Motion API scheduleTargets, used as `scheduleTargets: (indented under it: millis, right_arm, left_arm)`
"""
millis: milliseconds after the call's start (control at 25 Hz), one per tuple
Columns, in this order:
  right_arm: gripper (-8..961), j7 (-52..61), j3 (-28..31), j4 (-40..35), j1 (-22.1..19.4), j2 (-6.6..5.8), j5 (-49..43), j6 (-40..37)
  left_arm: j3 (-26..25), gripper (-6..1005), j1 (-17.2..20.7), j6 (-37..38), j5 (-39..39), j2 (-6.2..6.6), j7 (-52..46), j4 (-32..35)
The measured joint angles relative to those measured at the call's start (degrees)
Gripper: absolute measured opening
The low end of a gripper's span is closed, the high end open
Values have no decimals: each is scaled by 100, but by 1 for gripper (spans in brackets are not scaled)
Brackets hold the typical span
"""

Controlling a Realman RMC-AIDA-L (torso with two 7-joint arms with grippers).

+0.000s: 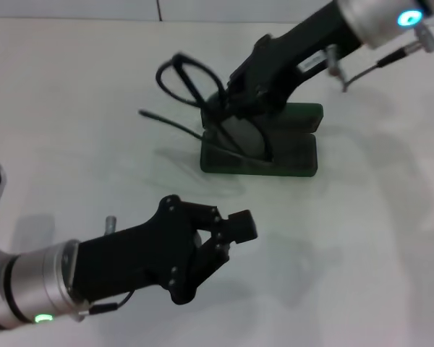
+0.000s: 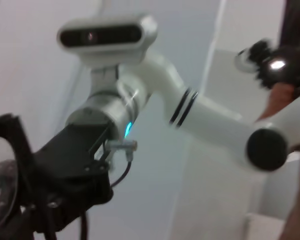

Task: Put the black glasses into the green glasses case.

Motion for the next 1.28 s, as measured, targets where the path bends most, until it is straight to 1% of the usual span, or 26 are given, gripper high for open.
scheduleTargets:
  millis: [80,200,240,280,320,480,560,680,840,1040,1280]
  right_arm:
    - [98,-286,301,19,-246,-6,349,-165]
    - [98,-659,522,39,-583,-14,830,-282]
    - [98,-802,571,79,-683,-20,1028,-314]
    - [98,-1011,637,179,-805,-24,1272,-349]
    - [98,-1011,637,179,-805,-24,1272,-349]
    - [98,-1363,742,468,-937,-26,1585,-409]
    - [98,-1467,770,594,-943,-25,1636,-452]
    - [98,-1554,778,673,-942,-19,1702,-486]
    - [98,-1560,781,676,-917,-13,1711,-494]
    - [97,-1563,784,676,-851,-16,1716,-489]
    - [97,-1565,786,676,-819,-20,1718,-454]
  left_arm:
    - [7,30,-162,180,8,23,-148,11]
    - [3,30,-464,371,16,38,-373,33]
    - [-1,30,-552,382,17,32,-442,52]
    - [-5,30,-754,382,18,7,-558,85]
    - [-5,30,-754,382,18,7,-558,85]
    - [8,31,-1170,337,13,-35,-689,74]
    - [2,31,-1298,248,-7,-46,-737,55]
    - [-27,31,-1326,-8,-65,-53,-821,47]
    - [-33,31,-1231,-343,-301,-55,-974,45]
    - [-36,31,-1107,-476,-419,-57,-963,52]
    - [-38,30,-1084,-542,-432,-57,-931,59]
